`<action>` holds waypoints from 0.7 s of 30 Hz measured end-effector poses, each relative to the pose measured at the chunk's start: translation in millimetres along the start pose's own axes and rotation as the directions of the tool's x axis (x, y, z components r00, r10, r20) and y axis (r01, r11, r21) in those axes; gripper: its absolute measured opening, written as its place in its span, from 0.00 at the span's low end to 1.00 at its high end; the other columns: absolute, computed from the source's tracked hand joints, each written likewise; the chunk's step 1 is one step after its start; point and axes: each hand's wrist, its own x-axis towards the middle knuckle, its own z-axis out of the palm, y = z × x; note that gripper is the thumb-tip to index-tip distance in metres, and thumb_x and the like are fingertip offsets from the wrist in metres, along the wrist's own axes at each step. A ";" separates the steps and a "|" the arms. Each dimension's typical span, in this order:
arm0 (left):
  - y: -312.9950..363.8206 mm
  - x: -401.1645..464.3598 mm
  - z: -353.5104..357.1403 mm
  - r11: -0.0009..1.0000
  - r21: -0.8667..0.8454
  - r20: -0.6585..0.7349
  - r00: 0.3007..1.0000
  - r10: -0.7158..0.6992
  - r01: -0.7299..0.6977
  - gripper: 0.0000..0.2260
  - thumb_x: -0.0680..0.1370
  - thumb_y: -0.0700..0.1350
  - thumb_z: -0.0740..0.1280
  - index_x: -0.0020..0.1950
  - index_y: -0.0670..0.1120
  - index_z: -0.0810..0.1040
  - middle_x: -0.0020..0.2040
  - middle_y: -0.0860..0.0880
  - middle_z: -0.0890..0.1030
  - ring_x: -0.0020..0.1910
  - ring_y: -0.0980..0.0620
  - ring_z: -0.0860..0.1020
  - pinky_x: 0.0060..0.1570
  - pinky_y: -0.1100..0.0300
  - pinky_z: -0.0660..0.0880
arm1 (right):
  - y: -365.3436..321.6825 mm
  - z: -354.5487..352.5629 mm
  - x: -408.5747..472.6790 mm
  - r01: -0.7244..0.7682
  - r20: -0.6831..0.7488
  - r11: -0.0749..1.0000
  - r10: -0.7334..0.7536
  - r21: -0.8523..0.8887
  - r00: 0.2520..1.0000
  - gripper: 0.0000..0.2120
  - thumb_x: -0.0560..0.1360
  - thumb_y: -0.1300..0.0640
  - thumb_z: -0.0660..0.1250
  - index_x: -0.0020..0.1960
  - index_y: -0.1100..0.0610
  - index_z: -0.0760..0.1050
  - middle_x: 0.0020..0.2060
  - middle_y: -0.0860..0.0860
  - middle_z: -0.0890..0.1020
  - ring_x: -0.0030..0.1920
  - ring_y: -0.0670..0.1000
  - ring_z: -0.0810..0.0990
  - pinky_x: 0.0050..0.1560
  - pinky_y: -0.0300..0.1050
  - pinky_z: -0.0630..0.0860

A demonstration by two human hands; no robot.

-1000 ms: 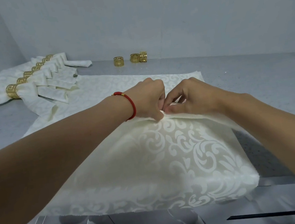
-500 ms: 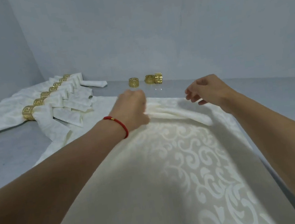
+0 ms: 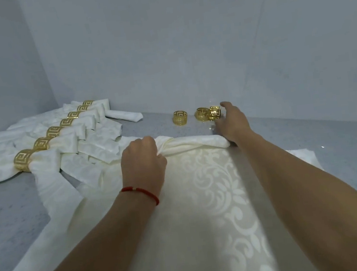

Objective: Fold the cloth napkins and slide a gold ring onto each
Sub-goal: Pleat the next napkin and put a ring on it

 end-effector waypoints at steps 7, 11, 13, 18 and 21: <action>-4.3 -0.8 9.1 1.000 -0.008 -0.030 1.000 -0.008 0.008 0.05 0.76 0.43 0.67 0.43 0.43 0.74 0.43 0.46 0.77 0.42 0.48 0.69 0.42 0.59 0.59 | 9.5 14.4 34.0 0.132 0.042 0.950 -0.125 -0.282 0.991 0.21 0.80 0.47 0.68 0.71 0.50 0.69 0.66 0.53 0.68 0.59 0.59 0.75 0.51 0.54 0.74; -3.1 -0.6 7.5 1.000 0.007 -0.027 1.000 0.001 -0.001 0.04 0.75 0.42 0.67 0.42 0.42 0.75 0.42 0.45 0.76 0.41 0.47 0.69 0.41 0.58 0.59 | 13.6 0.7 20.0 0.124 -0.015 0.990 -0.126 -0.065 0.992 0.23 0.80 0.52 0.70 0.73 0.53 0.70 0.67 0.56 0.69 0.63 0.58 0.75 0.58 0.50 0.72; -2.7 -0.6 3.2 1.000 0.017 -0.015 1.000 0.006 -0.005 0.04 0.75 0.42 0.66 0.43 0.42 0.75 0.43 0.45 0.76 0.42 0.47 0.70 0.41 0.58 0.59 | 20.4 -20.3 -2.8 0.125 -0.082 0.987 -0.117 0.098 0.990 0.22 0.80 0.54 0.70 0.73 0.52 0.71 0.65 0.57 0.72 0.59 0.57 0.79 0.61 0.45 0.72; 2.3 -4.9 -10.9 0.997 -0.049 -0.057 0.997 0.055 -0.058 0.04 0.74 0.40 0.68 0.40 0.40 0.76 0.40 0.42 0.76 0.40 0.47 0.68 0.41 0.56 0.62 | 36.2 -89.9 -95.0 -0.035 0.040 0.719 0.009 0.694 0.999 0.16 0.79 0.60 0.72 0.66 0.53 0.78 0.61 0.58 0.80 0.56 0.52 0.82 0.59 0.55 0.83; 3.6 -7.5 -14.9 0.991 -0.072 -0.114 0.988 0.105 -0.114 0.06 0.71 0.38 0.70 0.37 0.40 0.75 0.37 0.42 0.76 0.37 0.45 0.69 0.38 0.54 0.63 | 42.1 -99.6 -130.3 -0.066 0.084 0.701 0.009 0.710 0.996 0.16 0.77 0.58 0.75 0.63 0.55 0.79 0.59 0.59 0.82 0.57 0.56 0.85 0.59 0.55 0.83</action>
